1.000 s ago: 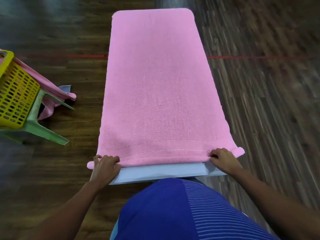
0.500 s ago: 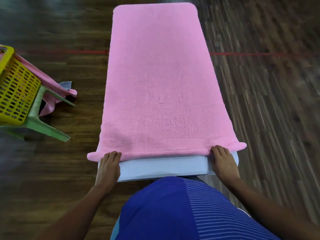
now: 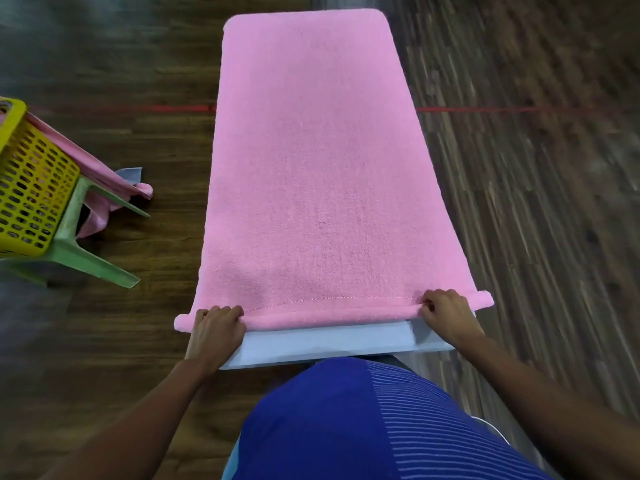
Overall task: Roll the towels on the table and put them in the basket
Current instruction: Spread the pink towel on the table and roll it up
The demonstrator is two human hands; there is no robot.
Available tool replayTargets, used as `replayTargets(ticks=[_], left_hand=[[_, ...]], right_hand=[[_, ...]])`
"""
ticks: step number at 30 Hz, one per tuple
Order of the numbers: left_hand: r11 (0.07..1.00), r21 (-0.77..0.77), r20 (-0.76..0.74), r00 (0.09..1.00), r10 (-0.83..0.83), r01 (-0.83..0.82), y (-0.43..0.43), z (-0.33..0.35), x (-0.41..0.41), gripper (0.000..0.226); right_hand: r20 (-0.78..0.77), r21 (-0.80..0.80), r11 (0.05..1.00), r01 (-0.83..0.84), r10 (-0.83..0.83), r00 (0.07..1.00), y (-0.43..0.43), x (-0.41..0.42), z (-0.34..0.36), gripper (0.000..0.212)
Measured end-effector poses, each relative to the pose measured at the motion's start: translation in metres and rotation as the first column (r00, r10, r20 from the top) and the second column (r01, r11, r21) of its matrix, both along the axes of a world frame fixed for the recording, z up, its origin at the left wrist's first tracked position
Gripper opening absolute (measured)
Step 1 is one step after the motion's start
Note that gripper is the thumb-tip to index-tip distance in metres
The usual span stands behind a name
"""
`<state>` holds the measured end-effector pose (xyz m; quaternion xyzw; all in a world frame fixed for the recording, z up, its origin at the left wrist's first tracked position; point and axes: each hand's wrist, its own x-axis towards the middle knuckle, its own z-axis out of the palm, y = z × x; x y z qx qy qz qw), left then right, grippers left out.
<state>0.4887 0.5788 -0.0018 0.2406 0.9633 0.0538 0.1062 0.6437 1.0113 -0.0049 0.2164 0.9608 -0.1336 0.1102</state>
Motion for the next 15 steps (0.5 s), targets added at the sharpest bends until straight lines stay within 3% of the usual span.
replayTargets(ticks=[2,4,6,12,15], left_hand=[[0.999,0.035,-0.058,0.997,0.044,-0.042,0.001,-0.001,-0.001,0.016],[0.998,0.061,-0.114,0.993,0.024,-0.018,0.002,-0.004,0.0,0.016],[0.992,0.122,-0.092,0.996,0.0,0.011,0.004,-0.006,0.003,0.02],[0.994,0.106,-0.039,0.999,-0.034,0.038,0.001,-0.015,0.017,0.045],[0.995,0.102,-0.028,1.0,0.001,0.002,0.005,-0.014,0.014,0.037]], right_hand=[[-0.048,0.096,0.995,0.002,0.002,0.999,-0.002,0.001,-0.001,0.014],[-0.069,0.068,0.998,-0.004,0.009,0.998,-0.006,0.001,-0.002,0.013],[-0.08,-0.01,1.0,0.016,-0.017,0.997,-0.012,0.002,-0.002,0.009],[-0.175,0.075,0.994,-0.084,0.096,0.98,-0.029,0.023,-0.014,0.022],[-0.213,0.057,0.998,-0.037,0.048,0.976,-0.028,0.023,-0.013,0.016]])
